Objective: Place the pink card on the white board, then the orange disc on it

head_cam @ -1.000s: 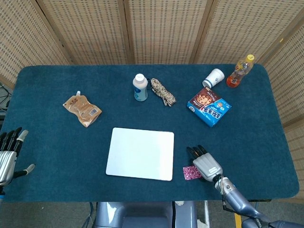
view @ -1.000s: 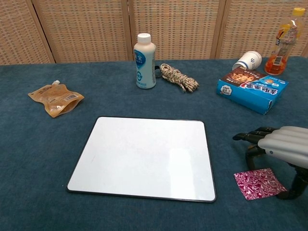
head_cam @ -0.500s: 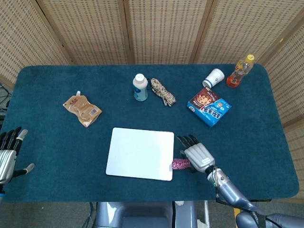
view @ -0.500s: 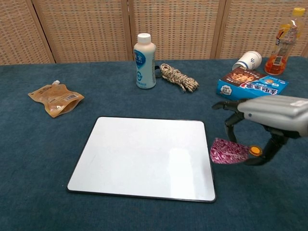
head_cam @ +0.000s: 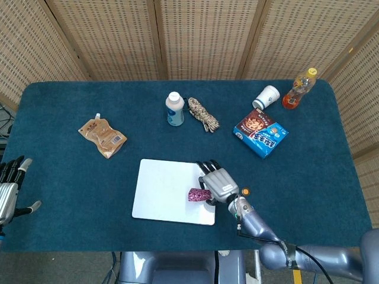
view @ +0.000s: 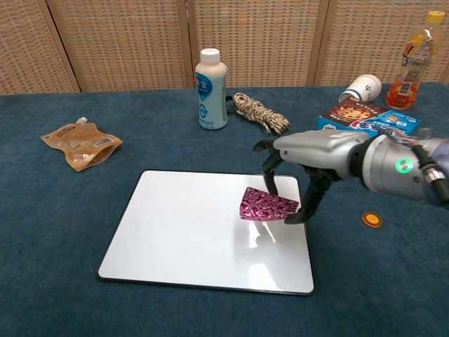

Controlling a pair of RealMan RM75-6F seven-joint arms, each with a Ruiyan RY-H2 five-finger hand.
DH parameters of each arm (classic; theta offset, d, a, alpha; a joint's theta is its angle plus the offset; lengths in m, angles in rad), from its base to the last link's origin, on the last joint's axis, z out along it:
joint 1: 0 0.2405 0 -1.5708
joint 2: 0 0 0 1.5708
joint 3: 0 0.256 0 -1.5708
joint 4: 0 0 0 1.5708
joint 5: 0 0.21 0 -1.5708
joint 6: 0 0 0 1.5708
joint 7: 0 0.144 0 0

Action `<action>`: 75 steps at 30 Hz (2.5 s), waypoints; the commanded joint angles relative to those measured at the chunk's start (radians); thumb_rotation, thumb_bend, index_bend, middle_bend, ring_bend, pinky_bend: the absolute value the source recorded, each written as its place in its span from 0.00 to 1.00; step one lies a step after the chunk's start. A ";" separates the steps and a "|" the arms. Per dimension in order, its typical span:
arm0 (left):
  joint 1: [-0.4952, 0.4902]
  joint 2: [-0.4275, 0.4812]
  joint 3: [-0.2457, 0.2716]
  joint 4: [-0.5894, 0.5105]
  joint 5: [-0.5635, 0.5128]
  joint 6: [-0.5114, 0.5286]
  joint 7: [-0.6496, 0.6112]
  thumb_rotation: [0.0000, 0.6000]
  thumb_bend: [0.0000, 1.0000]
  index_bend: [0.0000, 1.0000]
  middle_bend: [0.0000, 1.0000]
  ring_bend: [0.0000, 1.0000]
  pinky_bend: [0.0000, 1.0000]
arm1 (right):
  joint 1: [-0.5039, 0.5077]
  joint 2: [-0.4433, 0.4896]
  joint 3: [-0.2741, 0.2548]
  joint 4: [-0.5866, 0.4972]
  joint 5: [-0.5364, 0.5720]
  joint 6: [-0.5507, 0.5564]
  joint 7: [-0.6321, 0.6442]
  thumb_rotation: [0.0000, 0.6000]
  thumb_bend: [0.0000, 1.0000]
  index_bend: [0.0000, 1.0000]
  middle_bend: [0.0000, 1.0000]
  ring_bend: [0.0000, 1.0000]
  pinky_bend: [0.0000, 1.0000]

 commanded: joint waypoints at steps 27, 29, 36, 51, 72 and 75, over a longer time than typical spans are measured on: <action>-0.009 -0.010 0.015 -0.011 0.014 -0.003 0.036 1.00 0.00 0.00 0.00 0.00 0.00 | -0.074 0.143 -0.170 0.027 -0.086 0.182 0.105 1.00 0.27 0.42 0.00 0.00 0.00; -0.010 -0.011 0.014 -0.013 0.013 -0.003 0.041 1.00 0.00 0.00 0.00 0.00 0.00 | -0.089 0.142 -0.183 0.056 -0.121 0.177 0.143 1.00 0.31 0.43 0.00 0.00 0.00; -0.013 -0.013 0.016 -0.014 0.007 -0.009 0.049 1.00 0.00 0.00 0.00 0.00 0.00 | -0.128 0.108 -0.216 0.152 -0.225 0.169 0.244 1.00 0.35 0.43 0.00 0.00 0.00; -0.014 -0.009 0.018 -0.015 0.006 -0.009 0.041 1.00 0.00 0.00 0.00 0.00 0.00 | -0.169 0.062 -0.244 0.227 -0.299 0.155 0.294 1.00 0.34 0.43 0.00 0.00 0.00; -0.016 -0.009 0.020 -0.016 0.005 -0.008 0.042 1.00 0.00 0.00 0.00 0.00 0.00 | -0.190 0.041 -0.215 0.270 -0.315 0.129 0.300 1.00 0.34 0.43 0.00 0.00 0.00; -0.017 -0.010 0.020 -0.016 0.004 -0.009 0.043 1.00 0.00 0.00 0.00 0.00 0.00 | -0.190 0.035 -0.211 0.281 -0.312 0.124 0.300 1.00 0.34 0.43 0.00 0.00 0.00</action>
